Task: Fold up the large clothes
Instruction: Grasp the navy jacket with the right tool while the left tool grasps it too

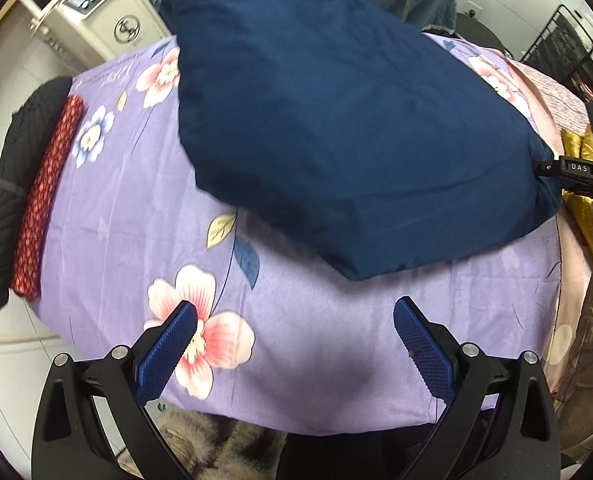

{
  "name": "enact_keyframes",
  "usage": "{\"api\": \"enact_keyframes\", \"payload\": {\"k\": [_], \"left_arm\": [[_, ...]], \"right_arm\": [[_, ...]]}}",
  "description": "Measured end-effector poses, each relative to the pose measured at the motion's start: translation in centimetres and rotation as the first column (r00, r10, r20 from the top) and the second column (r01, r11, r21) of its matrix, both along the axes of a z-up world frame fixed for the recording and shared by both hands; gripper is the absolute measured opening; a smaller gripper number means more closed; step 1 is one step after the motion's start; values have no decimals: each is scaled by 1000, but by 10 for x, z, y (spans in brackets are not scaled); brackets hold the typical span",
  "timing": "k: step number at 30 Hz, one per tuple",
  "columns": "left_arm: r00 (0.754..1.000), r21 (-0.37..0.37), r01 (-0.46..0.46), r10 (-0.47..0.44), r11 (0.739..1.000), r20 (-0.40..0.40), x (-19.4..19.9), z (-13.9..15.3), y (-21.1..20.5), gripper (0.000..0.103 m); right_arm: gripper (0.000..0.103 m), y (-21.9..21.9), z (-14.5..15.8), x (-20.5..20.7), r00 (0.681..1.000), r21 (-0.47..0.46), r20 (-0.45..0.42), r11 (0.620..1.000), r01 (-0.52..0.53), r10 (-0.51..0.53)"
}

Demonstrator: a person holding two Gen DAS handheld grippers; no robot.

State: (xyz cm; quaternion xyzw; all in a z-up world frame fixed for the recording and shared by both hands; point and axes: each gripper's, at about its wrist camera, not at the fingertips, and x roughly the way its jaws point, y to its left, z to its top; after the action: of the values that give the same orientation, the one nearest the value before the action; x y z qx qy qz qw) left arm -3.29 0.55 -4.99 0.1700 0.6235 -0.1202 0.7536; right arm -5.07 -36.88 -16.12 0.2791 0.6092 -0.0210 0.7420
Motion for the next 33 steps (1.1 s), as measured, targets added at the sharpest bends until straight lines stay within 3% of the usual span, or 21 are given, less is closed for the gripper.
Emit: {"api": "enact_keyframes", "payload": {"k": [2, 3, 5, 6, 9, 12, 15, 16, 18, 20, 22, 23, 24, 26, 28, 29, 31, 33], "left_arm": [[1000, -6, -18, 18, 1000, -8, -1, -2, 5, 97], [1000, -10, -23, 23, 1000, -12, -1, -3, 6, 97], [1000, -24, -23, 23, 999, -14, -3, -3, 7, 97], [1000, -28, -20, 19, 999, -12, -5, -2, 7, 97], [999, -68, -16, 18, 998, 38, -14, 12, 14, 97], [996, -134, -38, 49, 990, 80, -21, 32, 27, 97], [986, -193, -83, 108, 978, 124, -25, 55, 49, 97], [980, -212, -105, 137, 971, 142, -27, 64, 58, 97], [971, -235, -142, 182, 961, 155, -30, 74, 72, 97], [963, -265, -189, 231, 946, 140, -33, 77, 88, 97], [953, -289, -245, 285, 926, 107, -36, 73, 103, 97], [948, -299, -268, 306, 916, 89, -37, 69, 107, 97], [943, -316, -296, 328, 901, 53, -37, 63, 110, 97], [938, -361, -319, 346, 876, 10, -34, 57, 111, 97], [939, -415, -321, 344, 851, -20, -29, 47, 105, 97], [936, -405, -337, 350, 850, -44, -25, 38, 99, 97], [935, -396, -346, 348, 850, -69, -17, 26, 86, 97], [929, -447, -355, 363, 821, -71, -8, 20, 71, 97]], "right_arm": [[39, 21, 11, 1, 999, 12, -1, 999, -48, 48], [25, 33, 18, 2, 995, 29, 2, 995, -97, 97], [13, 53, 32, 1, 986, 185, 55, 969, -164, 156], [13, 68, 41, 0, 982, 277, 79, 943, -186, 170], [12, 116, 68, 4, 951, 319, 127, 896, -310, 283], [11, 172, 96, 16, 908, 478, 236, 772, -418, 346], [11, 228, 114, 41, 870, 564, 306, 663, -493, 387], [11, 242, 114, 51, 857, 560, 314, 650, -514, 408], [11, 291, 124, 74, 796, 486, 343, 631, -604, 498], [11, 329, 124, 95, 777, 487, 338, 608, -627, 531], [17, 366, 117, 114, 769, 474, 298, 612, -633, 566], [27, 380, 113, 119, 752, 449, 285, 611, -652, 594], [55, 400, 114, 122, 724, 417, 272, 601, -682, 634], [87, 426, 112, 124, 679, 388, 242, 573, -722, 693], [88, 438, 113, 127, 658, 355, 216, 570, -741, 721], [88, 438, 112, 134, 656, 364, 212, 564, -741, 725], [88, 425, 117, 145, 671, 417, 219, 554, -721, 708], [88, 388, 131, 155, 707, 471, 239, 557, -684, 666]]}}
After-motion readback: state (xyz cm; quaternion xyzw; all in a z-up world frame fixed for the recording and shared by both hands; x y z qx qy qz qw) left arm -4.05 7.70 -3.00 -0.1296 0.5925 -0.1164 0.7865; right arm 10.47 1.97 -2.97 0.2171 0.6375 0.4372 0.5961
